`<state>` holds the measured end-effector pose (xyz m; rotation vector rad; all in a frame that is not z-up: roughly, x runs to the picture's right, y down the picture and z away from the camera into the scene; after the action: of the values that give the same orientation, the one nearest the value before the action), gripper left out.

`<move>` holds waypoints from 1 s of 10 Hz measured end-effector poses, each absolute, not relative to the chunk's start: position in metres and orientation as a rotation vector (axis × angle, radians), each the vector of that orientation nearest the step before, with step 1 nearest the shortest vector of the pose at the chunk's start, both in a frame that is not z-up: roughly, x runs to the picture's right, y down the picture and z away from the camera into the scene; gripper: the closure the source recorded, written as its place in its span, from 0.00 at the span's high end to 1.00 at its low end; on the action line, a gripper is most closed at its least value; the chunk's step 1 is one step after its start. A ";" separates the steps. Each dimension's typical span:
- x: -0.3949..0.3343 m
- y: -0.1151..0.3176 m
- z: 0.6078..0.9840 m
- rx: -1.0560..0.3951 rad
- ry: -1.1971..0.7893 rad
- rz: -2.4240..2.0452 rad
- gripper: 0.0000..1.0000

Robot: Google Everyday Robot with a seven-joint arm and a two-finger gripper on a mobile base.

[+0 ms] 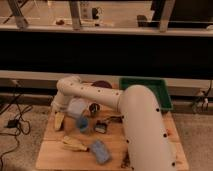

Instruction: Place eraser in paper cup

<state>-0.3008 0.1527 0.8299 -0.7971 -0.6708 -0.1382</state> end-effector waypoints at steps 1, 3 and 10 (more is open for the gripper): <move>-0.301 0.153 0.830 -0.797 -0.671 -0.138 0.94; -0.301 0.153 0.830 -0.797 -0.671 -0.138 0.94; -0.295 0.154 0.833 -0.797 -0.671 -0.114 0.94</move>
<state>-0.2947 0.1537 0.8332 -0.7972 -0.6706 -0.1137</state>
